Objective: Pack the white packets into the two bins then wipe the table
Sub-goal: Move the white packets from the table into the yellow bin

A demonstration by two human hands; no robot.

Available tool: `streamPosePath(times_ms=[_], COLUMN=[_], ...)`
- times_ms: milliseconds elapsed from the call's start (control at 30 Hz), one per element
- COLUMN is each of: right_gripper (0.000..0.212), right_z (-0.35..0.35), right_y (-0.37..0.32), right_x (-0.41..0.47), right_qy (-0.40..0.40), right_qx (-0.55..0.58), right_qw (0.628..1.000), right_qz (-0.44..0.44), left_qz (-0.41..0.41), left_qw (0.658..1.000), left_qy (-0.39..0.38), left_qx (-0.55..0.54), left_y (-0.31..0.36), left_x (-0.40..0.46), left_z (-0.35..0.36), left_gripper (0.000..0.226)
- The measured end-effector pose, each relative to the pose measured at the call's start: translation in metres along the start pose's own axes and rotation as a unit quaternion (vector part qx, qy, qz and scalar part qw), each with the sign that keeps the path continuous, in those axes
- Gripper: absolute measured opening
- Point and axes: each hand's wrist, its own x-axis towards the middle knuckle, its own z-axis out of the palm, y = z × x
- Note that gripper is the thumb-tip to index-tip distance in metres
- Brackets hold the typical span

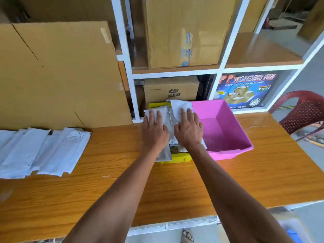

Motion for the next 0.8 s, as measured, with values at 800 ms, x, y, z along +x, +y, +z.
streamPosePath(times_ms=[800], right_gripper=[0.063], right_z=[0.063], right_y=[0.019], right_x=[0.099], right_qy=[-0.099], right_qx=[-0.020], right_qw=[0.994], right_qz=[-0.036], left_qz=[-0.085], left_qw=[0.993], left_qy=[-0.079], left_qx=[-0.005], left_y=[0.009], left_x=[0.108], left_z=[0.047], left_gripper=[0.062])
